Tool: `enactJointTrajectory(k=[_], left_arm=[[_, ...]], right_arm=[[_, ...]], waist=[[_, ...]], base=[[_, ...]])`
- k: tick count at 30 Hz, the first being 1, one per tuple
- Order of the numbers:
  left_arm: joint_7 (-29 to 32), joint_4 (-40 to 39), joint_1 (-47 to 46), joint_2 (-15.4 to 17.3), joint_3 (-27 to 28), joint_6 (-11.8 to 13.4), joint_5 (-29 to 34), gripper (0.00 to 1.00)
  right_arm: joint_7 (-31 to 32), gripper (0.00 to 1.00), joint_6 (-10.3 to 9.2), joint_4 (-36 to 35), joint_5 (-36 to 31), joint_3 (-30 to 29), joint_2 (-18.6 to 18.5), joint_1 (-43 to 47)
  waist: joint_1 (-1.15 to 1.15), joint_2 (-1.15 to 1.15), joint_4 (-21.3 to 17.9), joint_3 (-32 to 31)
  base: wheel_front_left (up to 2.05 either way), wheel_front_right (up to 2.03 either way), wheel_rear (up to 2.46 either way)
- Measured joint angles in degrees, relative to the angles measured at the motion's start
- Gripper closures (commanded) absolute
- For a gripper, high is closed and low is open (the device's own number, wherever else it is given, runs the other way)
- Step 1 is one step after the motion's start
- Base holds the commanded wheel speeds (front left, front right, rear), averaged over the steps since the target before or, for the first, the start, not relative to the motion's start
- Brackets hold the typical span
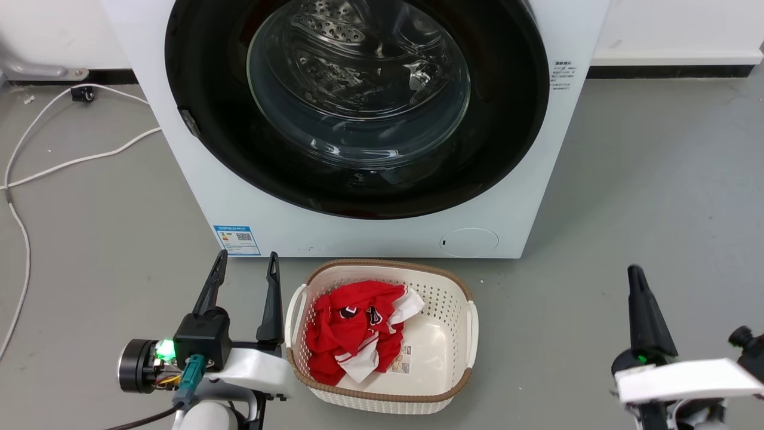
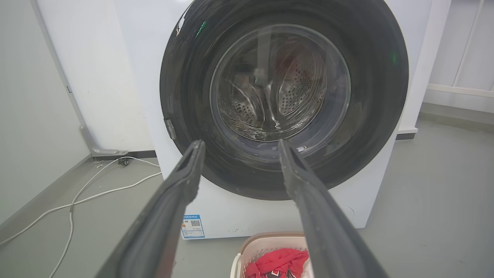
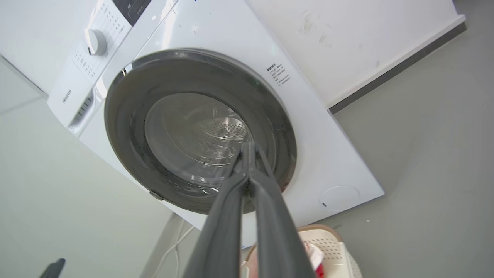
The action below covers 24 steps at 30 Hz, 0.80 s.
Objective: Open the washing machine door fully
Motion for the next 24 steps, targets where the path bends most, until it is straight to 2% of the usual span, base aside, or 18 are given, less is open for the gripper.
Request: enactJointTrajectory(k=[5,12,17,24], left_arm=[[0.00,-0.07,-0.01,-0.14,0.09,0.00,-0.01,0.00],[0.00,-0.64,-0.41,-0.27,0.43,0.08,0.02,0.00],[0.00,-1.37,-1.31,-0.31,0.52,0.05,0.05,0.00],[0.00,-2.26,-3.93,-0.49,0.20,-0.22,0.05,0.00]], right_arm=[[-0.79,1.00,-0.01,-1.14,30.73,1.93,0.05,-3.44],[2.31,1.00,-0.01,-2.49,58.31,-2.68,0.08,-12.77],[4.45,1.00,-0.01,0.80,65.06,-4.34,-3.47,-22.34],[7.21,1.00,-0.01,15.00,66.55,0.86,-14.56,-41.84]], waist=[[0.00,0.00,0.02,0.22],[0.00,0.00,-0.33,1.35],[0.00,0.00,-0.24,3.03],[0.00,0.00,0.44,6.49]], base=[[0.00,0.00,0.00],[0.00,0.00,0.00],[0.00,0.00,0.00],[0.00,0.00,0.00]])
